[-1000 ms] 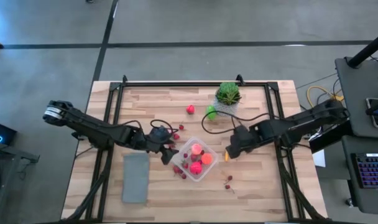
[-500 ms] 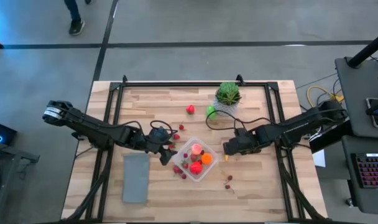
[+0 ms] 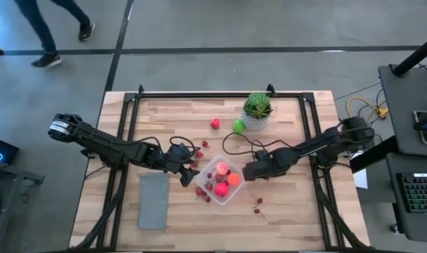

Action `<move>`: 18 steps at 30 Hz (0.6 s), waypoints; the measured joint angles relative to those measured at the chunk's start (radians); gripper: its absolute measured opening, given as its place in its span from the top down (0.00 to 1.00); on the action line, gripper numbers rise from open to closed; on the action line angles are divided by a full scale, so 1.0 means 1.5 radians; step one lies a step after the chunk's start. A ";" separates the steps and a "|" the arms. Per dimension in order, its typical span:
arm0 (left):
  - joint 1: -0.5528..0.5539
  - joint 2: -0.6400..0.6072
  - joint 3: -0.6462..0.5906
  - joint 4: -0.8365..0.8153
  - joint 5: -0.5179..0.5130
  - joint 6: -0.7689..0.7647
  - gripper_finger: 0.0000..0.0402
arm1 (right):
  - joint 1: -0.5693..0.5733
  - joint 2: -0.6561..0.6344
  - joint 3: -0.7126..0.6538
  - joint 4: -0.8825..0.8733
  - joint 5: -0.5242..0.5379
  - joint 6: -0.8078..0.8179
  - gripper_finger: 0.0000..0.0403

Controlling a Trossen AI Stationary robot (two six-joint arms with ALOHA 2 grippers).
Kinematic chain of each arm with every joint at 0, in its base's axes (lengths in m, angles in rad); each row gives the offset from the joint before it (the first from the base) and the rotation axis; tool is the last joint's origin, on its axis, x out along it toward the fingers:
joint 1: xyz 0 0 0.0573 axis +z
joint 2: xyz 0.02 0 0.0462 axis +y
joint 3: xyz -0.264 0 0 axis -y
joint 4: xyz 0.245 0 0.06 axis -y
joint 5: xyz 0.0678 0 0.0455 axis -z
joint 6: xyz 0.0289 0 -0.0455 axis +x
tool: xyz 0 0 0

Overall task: Pick and placing Produce into tupperware
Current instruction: Put the yellow squash into the transparent bin

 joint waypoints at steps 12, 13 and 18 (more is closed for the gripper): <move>0.000 0.000 0.000 -0.002 0.002 0.012 0.33 | -0.014 0.052 0.055 -0.071 0.000 0.001 0.19; 0.000 0.000 0.000 -0.004 0.003 0.013 0.33 | -0.016 0.052 0.055 -0.076 0.005 0.000 0.19; 0.000 0.000 0.000 -0.006 0.004 0.013 0.33 | -0.024 0.046 0.055 -0.076 0.013 0.002 0.19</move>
